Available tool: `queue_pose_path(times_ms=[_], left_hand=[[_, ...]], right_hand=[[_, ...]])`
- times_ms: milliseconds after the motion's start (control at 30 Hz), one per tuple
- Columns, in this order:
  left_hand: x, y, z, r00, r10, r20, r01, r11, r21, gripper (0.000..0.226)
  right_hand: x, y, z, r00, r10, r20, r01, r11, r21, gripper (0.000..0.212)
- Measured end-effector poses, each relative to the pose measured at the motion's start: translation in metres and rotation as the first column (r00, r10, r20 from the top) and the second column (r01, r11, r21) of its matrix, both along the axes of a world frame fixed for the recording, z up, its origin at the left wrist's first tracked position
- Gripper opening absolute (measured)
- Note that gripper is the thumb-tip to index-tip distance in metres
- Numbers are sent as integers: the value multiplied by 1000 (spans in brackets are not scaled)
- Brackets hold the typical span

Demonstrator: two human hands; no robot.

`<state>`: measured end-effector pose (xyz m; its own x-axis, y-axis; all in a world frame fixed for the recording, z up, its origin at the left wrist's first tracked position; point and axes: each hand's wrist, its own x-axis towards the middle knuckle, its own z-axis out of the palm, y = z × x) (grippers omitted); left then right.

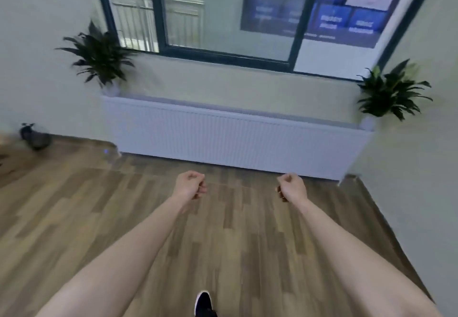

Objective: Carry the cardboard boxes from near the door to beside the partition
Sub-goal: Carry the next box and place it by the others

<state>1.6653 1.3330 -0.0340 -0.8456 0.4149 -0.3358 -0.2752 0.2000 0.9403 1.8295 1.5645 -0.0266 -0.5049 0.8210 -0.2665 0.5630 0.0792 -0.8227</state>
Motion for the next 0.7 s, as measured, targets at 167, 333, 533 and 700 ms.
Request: queue_pose_path(times_ms=[167,333,533,700], left_hand=[[-123,-122,-10,968,250,5,-250,968,-6,19],[-253,-250,2,858,513,-13,-513,857,-38,23],[-361,-373,37,721,690,-60,-693,721,-28,15],[-430,-473,29,612,791,-24,-791,611,-27,12]], right_hand=[[-183,-83,8,969,246,-23,-246,969,18,24],[-377,-191,10,884,459,-91,-462,887,-13,31],[-539,-329,27,776,602,-190,-625,774,-99,12],[-650,-448,28,681,707,-190,-730,675,-107,16]])
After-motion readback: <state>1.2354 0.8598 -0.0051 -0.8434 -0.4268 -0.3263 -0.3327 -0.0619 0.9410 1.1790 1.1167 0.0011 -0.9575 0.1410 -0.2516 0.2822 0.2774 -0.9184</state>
